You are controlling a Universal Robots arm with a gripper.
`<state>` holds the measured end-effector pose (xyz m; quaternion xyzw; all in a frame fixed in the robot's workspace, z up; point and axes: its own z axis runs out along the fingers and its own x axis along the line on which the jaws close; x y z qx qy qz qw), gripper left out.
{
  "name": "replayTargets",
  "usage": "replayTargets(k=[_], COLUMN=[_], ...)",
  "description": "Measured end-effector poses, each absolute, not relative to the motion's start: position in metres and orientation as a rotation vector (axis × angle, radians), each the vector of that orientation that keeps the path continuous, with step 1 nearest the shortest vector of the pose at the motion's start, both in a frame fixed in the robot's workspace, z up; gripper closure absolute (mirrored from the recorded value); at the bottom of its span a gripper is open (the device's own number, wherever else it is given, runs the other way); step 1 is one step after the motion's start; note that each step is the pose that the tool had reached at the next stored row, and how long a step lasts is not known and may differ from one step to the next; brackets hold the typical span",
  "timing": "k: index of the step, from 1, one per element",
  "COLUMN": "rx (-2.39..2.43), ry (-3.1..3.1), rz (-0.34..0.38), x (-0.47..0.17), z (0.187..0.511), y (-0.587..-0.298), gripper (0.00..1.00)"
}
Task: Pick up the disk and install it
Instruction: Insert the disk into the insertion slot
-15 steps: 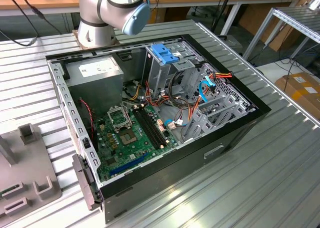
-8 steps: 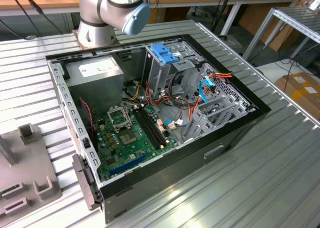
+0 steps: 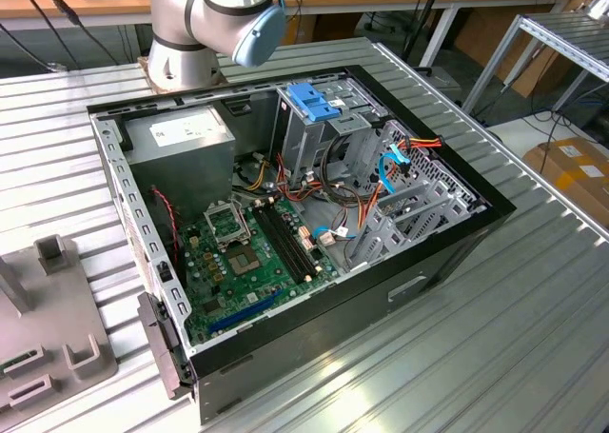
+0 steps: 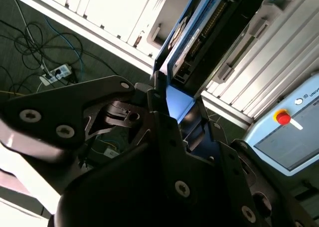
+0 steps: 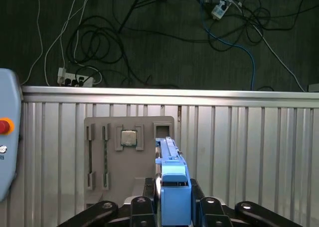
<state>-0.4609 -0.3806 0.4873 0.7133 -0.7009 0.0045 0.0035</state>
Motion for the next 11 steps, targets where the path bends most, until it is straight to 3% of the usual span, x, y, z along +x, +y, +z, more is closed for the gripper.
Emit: replayTargets(k=[6,11], rx=[2.236,2.236], ry=[-2.197,-2.197], rz=[0.015,0.015], x=[-0.461,-0.461], z=[0.512,0.512], y=[-0.381,-0.380], gripper=[0.63,0.63])
